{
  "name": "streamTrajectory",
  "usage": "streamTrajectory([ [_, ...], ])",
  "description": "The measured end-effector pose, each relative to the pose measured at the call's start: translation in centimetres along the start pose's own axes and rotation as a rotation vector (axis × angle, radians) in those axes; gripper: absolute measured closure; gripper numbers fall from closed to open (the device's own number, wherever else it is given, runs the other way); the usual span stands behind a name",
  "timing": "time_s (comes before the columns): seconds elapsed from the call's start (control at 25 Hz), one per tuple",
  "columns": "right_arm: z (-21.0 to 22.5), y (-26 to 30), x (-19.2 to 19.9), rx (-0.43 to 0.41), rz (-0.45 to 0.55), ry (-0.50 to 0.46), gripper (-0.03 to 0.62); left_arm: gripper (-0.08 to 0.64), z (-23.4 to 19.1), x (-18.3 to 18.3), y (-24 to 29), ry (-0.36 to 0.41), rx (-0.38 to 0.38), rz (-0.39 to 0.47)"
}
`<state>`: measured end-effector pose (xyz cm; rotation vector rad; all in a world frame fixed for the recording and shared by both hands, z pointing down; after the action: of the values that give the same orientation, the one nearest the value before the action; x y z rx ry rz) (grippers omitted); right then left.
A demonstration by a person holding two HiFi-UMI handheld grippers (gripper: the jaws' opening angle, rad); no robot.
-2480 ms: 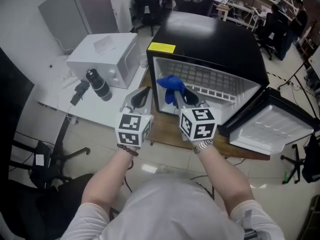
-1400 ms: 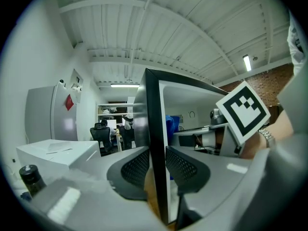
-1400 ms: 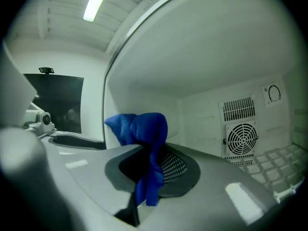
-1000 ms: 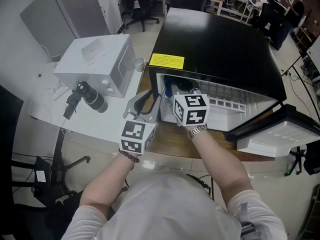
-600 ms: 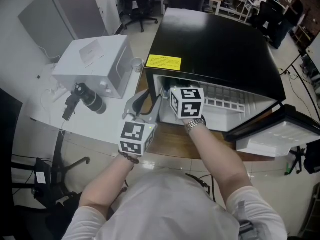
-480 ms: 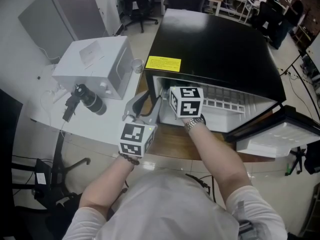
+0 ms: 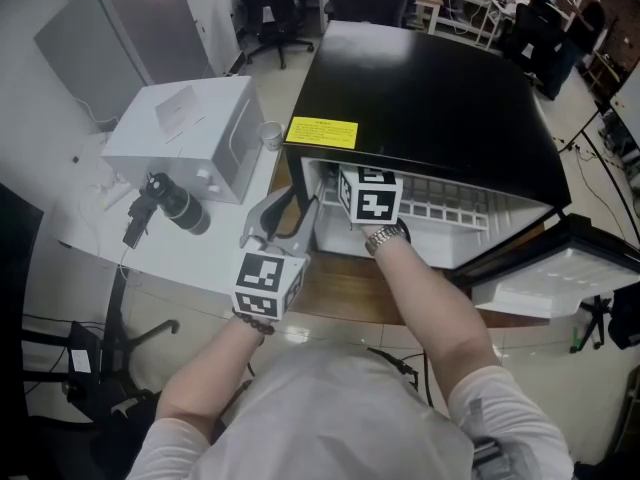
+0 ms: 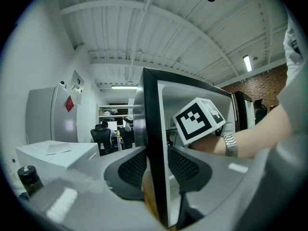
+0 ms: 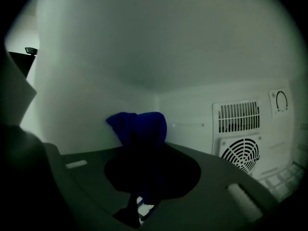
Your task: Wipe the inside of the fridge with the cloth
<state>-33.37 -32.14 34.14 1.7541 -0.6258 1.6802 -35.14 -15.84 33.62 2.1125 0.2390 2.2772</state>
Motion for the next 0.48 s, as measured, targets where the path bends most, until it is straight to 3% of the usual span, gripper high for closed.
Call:
streamTrajectory([
  [0.48,2.8,0.5,0.2,0.062,-0.017,0.007,0.536,0.426,-0.1,-0.2,0.0,0.002,-0.009,-0.003],
])
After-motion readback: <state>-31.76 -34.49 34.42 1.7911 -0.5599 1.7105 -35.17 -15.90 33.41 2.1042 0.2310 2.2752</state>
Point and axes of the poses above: the fingertips, and each gripper's own axes: y forward along the fingers, z to its right, x out of its underside, the point moved 1 cm from there along -y, backward along the fingers, and after that the axes turned 2 degrees about -y, right-handed, at the moved point
